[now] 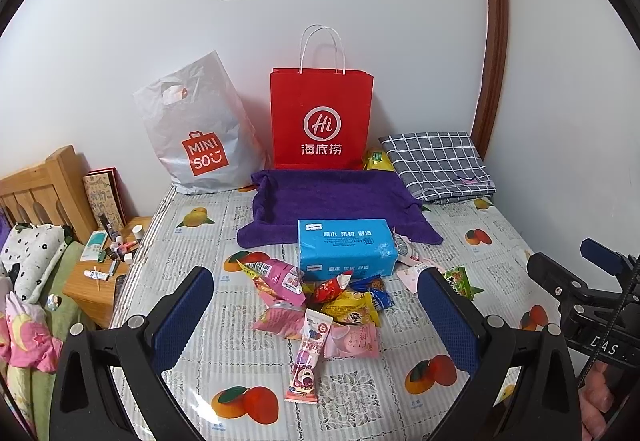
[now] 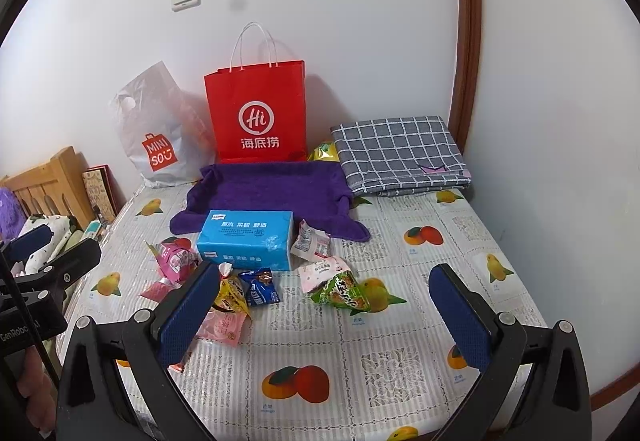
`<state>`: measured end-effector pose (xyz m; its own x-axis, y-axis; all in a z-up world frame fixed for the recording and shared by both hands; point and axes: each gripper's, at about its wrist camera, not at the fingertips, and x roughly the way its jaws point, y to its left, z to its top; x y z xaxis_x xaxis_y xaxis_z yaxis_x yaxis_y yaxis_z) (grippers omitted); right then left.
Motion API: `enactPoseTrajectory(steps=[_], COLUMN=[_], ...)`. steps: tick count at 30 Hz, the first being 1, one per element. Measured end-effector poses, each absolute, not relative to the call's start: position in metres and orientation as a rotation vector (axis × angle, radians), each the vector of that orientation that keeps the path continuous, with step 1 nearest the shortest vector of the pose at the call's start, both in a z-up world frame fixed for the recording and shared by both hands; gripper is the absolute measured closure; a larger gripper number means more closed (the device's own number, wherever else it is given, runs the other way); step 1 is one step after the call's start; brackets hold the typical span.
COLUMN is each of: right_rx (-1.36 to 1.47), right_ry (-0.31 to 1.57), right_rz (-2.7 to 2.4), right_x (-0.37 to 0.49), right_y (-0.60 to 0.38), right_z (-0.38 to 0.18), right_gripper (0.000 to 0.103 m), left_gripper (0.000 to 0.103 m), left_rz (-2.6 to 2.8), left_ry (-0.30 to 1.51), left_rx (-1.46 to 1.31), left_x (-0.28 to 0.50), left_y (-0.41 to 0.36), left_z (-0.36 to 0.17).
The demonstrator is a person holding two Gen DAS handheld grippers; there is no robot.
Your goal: Organize snacks
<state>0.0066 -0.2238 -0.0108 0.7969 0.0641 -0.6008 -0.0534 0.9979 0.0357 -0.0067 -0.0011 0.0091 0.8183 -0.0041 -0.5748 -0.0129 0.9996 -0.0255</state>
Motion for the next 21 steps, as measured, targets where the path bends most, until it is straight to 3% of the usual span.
enactPoseTrajectory(steps=[21], right_rx=[0.017], right_ry=[0.648], right_rz=[0.064], right_x=[0.0061], right_y=[-0.2225], right_z=[-0.0106], right_gripper=[0.0], left_gripper=[0.0], left_rz=[0.006], left_ry=[0.611], left_rx=[-0.029], left_x=[-0.0078], left_y=[0.0003], left_z=[0.0096])
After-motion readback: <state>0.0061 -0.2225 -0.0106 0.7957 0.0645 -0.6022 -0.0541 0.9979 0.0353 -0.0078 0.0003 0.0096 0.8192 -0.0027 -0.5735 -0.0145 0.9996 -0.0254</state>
